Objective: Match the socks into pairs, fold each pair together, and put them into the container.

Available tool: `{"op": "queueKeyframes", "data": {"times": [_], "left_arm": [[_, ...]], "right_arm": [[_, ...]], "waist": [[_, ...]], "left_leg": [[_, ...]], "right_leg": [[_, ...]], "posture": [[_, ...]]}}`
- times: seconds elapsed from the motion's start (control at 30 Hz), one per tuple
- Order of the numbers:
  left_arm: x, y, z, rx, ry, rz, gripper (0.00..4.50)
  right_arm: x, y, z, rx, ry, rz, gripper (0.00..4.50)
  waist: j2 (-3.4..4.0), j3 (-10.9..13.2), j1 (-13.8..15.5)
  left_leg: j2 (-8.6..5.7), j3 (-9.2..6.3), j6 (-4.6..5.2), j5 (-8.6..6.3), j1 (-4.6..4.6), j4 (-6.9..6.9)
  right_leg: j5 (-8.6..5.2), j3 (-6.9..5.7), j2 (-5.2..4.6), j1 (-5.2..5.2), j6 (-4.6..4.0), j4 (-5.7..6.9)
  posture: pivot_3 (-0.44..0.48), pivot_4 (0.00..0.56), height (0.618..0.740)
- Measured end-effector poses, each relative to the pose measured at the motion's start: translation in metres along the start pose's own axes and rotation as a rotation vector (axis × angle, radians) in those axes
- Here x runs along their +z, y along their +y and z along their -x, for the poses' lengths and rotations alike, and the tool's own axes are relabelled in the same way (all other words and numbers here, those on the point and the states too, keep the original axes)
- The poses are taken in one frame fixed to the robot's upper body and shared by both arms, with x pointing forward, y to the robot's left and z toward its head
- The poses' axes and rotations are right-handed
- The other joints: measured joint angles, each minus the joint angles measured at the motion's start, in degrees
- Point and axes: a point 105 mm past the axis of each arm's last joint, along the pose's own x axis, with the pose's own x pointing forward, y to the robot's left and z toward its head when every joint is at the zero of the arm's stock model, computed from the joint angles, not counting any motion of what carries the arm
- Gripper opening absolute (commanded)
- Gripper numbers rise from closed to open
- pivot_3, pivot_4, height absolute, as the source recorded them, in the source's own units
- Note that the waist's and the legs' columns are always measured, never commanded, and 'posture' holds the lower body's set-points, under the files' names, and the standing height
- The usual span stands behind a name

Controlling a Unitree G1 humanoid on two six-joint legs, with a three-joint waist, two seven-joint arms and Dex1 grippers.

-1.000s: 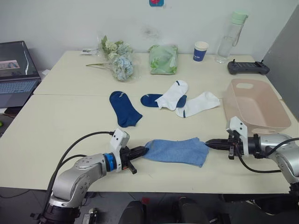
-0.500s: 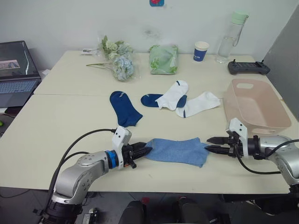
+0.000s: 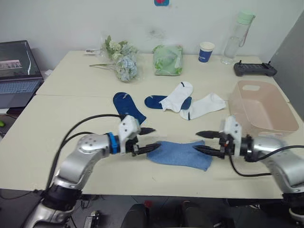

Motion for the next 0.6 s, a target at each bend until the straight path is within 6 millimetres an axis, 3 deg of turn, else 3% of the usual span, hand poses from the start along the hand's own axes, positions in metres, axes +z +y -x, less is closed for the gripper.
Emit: {"op": "queueKeyframes", "data": {"times": [0.13, 0.17, 0.23, 0.37, 0.6], "left_arm": [[-0.018, -0.005, -0.018, -0.068, 0.06, -0.028, 0.85], [-0.023, -0.004, -0.019, -0.07, 0.08, -0.031, 0.53], [-0.031, -0.003, -0.021, -0.068, 0.103, -0.026, 0.02], [-0.048, 0.0, -0.021, -0.057, 0.16, -0.033, 0.02], [-0.051, 0.007, -0.011, -0.05, 0.168, -0.048, 0.02]], "right_arm": [[-0.017, 0.003, -0.009, -0.019, 0.042, 0.026, 0.24], [-0.022, 0.003, -0.009, -0.027, 0.056, 0.023, 0.0], [-0.032, 0.005, -0.008, -0.035, 0.077, 0.011, 0.0], [-0.055, 0.012, -0.002, -0.039, 0.128, -0.033, 0.0], [-0.066, 0.008, 0.019, -0.069, 0.167, -0.034, 0.0]], "waist": [[0.0, 0.0, 0.01], [0.0, 0.0, 0.0], [0.0, 0.0, 0.0], [0.0, 0.0, -0.05], [0.01, -0.01, -0.13]], "left_leg": [[0.03, -0.03, 0.01, 0.0, 0.02, 0.0], [0.04, -0.05, 0.02, -0.01, 0.02, 0.01], [0.04, -0.05, 0.02, -0.01, 0.04, 0.01], [0.05, -0.04, 0.03, -0.01, 0.04, 0.01], [0.07, -0.05, 0.04, -0.02, 0.11, 0.02]], "right_leg": [[0.0, -0.02, 0.02, -0.02, 0.0, 0.08], [0.0, -0.04, 0.03, -0.02, 0.0, 0.1], [0.0, -0.04, 0.04, -0.01, 0.0, 0.12], [0.0, -0.03, 0.06, -0.01, 0.0, 0.12], [0.0, -0.04, 0.08, 0.04, 0.0, 0.15]], "posture": [[0.0, 0.15, 0.74], [0.0, 0.15, 0.74], [0.0, 0.15, 0.74], [0.0, 0.15, 0.74], [0.0, 0.15, 0.74]]}}
